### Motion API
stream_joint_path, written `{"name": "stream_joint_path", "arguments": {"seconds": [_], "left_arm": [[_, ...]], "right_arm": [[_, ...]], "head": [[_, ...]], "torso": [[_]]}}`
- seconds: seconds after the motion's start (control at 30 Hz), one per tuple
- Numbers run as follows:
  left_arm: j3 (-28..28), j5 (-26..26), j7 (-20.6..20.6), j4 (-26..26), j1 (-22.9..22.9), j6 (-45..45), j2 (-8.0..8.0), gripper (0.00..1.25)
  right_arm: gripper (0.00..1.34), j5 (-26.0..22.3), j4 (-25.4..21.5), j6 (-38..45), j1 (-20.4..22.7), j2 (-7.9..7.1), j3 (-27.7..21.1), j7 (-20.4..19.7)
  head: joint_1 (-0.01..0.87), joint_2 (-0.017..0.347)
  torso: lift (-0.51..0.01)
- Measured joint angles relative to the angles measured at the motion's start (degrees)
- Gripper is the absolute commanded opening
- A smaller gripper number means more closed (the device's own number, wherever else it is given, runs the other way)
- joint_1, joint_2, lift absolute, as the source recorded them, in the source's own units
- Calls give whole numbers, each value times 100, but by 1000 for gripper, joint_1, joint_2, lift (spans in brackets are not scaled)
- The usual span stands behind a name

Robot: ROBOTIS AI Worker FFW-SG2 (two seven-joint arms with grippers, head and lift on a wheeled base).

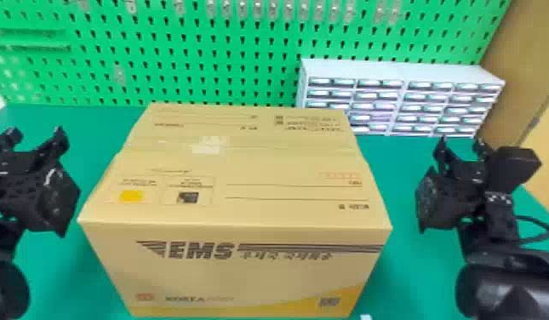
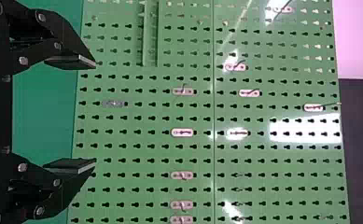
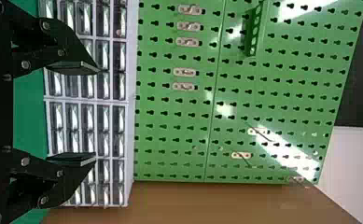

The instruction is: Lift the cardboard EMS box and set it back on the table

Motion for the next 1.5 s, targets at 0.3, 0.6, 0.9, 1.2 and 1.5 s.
{"name": "stream_joint_path", "arguments": {"seconds": [0.3,0.6,0.9,1.2,1.5], "left_arm": [[-11,16,1,-7,-3,-2,0,750],[-26,24,1,-7,-13,-10,0,750],[-17,31,1,-7,-18,-10,0,750],[-8,29,1,-7,-17,-13,0,750],[-8,33,1,-21,-18,-19,0,750]], "right_arm": [[749,0,-13,0,4,5,-3,0],[749,0,-13,0,4,17,-10,0],[749,0,-13,-1,12,18,-12,0],[749,0,-13,-1,13,18,-20,0],[750,9,-18,-1,22,18,-28,0]], "head": [[678,-15],[678,-15],[678,-15],[678,-15],[678,-15]], "torso": [[-92],[-92],[-92],[-92],[-92]]}}
